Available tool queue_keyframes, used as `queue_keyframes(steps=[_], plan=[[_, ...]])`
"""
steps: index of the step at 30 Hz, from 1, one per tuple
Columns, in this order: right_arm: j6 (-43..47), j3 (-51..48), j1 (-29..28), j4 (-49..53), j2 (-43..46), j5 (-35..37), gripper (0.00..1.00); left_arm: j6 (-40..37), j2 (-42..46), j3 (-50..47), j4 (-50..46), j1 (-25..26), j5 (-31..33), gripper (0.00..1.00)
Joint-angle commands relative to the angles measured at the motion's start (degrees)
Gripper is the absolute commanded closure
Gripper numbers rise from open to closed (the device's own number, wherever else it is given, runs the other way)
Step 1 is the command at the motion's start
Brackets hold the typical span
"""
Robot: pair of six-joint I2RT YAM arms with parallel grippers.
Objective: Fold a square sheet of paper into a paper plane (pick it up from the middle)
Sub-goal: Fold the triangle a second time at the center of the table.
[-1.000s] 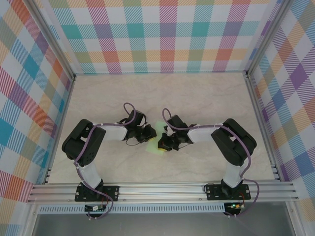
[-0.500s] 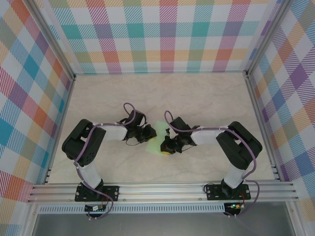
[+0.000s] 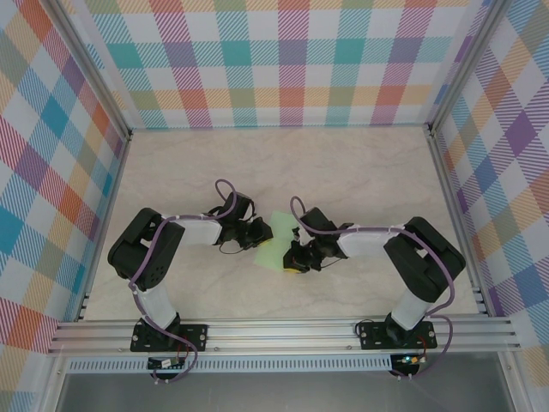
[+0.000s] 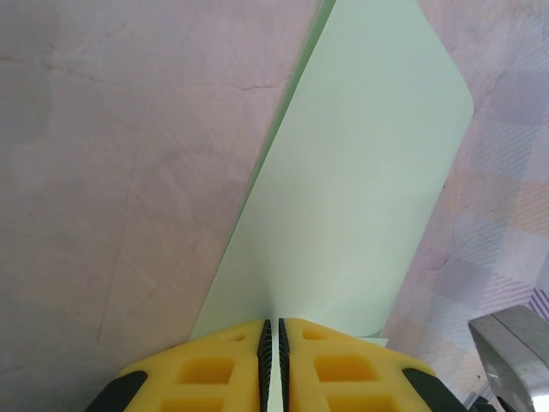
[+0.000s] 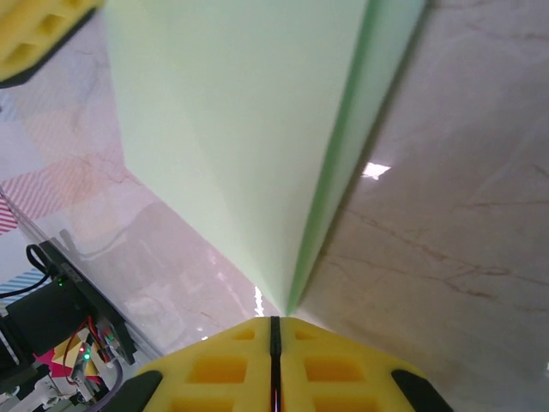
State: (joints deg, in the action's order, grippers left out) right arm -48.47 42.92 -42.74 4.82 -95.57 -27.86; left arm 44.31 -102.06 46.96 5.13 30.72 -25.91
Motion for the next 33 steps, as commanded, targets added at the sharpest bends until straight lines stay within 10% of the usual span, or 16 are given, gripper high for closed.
queue_keyframes(steps=[1,17,22,33], plan=[[-0.41,2.48,-0.31,-0.66,0.78,-0.37,0.91,0.47,-2.17,-1.17,-2.75,0.39,3.24,0.85],[-1.56,-1.23,-2.11,-1.64,-1.82,0.25,0.88,0.32,-1.52,-1.17,-3.26,0.37,3.15,0.85],[-2.83,0.15,-0.18,5.29,3.73,10.87,0.73,0.33,-1.09,-0.94,-3.24,0.39,2.75,0.85],[-5.78,5.41,3.28,0.67,-1.36,10.51,0.59,0.42,-0.32,0.38,-3.24,0.39,1.21,0.84]])
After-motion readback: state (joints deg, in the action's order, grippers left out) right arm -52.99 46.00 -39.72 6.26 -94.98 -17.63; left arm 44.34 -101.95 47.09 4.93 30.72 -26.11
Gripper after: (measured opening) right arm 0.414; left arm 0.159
